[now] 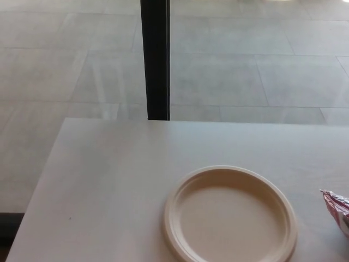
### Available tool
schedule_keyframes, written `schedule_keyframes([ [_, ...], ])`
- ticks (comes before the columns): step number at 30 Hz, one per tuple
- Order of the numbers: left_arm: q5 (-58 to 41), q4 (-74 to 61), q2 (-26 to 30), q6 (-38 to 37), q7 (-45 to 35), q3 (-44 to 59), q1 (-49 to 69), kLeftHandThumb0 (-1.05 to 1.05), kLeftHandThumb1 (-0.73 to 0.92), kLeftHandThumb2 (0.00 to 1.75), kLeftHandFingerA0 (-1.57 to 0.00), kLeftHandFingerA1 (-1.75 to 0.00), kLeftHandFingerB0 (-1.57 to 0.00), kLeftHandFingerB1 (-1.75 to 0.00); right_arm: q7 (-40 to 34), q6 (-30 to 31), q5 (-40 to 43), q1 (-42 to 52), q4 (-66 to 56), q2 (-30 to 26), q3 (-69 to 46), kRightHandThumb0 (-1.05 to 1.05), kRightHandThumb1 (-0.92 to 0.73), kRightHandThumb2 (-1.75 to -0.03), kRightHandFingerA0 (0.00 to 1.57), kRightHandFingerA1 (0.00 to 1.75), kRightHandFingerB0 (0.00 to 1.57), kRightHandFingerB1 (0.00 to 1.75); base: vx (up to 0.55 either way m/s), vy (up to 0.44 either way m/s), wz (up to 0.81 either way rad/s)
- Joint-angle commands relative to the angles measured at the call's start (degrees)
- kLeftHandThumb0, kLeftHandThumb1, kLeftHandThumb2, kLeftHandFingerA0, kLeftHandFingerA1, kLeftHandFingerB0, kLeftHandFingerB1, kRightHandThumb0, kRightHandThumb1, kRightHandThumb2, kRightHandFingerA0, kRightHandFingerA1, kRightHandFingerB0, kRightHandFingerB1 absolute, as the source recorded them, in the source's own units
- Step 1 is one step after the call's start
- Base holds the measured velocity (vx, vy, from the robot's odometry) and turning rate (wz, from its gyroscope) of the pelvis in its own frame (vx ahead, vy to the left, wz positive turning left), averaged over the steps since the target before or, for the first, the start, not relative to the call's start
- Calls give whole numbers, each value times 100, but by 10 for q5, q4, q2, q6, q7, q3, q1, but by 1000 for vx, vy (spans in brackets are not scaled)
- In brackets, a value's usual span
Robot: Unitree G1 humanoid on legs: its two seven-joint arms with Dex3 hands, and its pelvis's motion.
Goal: The robot uses its right hand to pick up a bag of sunflower seeds kept in the middle of the desk and tilts it over a plate kept next to it to pour out a few seeds and then puts the bag of seeds back on the desk
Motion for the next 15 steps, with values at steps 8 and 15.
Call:
schedule_keyframes([
  [8,-11,3,11,-26,-14,-2,6,-73,61,61,-54,-57,-45,-36,20,-15,-157,-17,4,-67,155,-76,-53,-61,0,28,0,21,0,0,0],
  [15,-8,7,9,-27,-10,-9,11,-72,53,92,-53,-64,-40,-50,29,9,-209,-38,31,-86,237,-78,-45,-79,0,0,0,10,0,0,0],
])
